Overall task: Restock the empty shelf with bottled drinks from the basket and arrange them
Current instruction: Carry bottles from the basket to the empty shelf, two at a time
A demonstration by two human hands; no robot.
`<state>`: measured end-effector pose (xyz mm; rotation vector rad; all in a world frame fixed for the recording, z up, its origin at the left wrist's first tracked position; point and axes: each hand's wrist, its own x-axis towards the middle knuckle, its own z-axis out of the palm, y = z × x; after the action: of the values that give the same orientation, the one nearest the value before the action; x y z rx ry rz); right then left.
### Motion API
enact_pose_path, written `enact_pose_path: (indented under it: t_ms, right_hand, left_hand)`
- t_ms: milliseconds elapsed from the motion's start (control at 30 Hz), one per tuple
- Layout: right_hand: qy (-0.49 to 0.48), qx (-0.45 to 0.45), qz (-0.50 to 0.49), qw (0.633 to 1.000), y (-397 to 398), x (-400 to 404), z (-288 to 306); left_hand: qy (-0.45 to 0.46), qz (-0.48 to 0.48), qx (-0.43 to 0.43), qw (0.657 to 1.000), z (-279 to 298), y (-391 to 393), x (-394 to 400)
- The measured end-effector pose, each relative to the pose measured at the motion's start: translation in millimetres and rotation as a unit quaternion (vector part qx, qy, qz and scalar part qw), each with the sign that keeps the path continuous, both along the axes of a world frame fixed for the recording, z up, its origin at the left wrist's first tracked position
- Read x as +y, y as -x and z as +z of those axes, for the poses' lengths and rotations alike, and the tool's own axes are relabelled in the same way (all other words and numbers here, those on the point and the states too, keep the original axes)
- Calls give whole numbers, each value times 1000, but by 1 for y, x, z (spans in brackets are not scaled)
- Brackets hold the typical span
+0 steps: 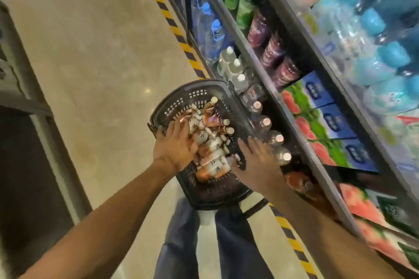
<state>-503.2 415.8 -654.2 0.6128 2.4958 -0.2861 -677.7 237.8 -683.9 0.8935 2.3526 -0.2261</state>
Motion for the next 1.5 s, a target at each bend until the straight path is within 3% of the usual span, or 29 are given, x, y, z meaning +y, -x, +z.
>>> enact_pose_path:
  t_ms: [267,433,567,733,867,967,1133,1333,1500]
  right_hand:
    - [31,-55,20,998,-10,0,-184]
    - [80,-76,-42,993,-23,-17,-287]
    - [138,-75,-170,973,-36,-44,-344]
    - [221,-31,-370,902,-29,-71,-376]
    - [266,24,-547,793,-21,-82,-388]
    - [339,2,-614,712,-21,-94,-394]
    - [363,40,-680,635,-18,-104,-403]
    - [339,52,-688,639,-15,-87,-389]
    - [327,67,-642,691,-9,-55,-361]
  left_hand:
    - [36,-54,-13,998,-177,3,14]
    - [53,-96,-36,993,-274,-1,25]
    - [81,-123,-60,987,-335,-10,39]
    - [76,-172,-54,981,-381,-18,55]
    - [32,-192,-8,981,-393,-17,65]
    - [36,-190,-22,981,-396,-13,77]
    - [51,-168,-56,983,-408,-8,85]
    - [-11,-147,-61,987,-410,-4,83]
    - [-103,-89,-92,986,-379,0,66]
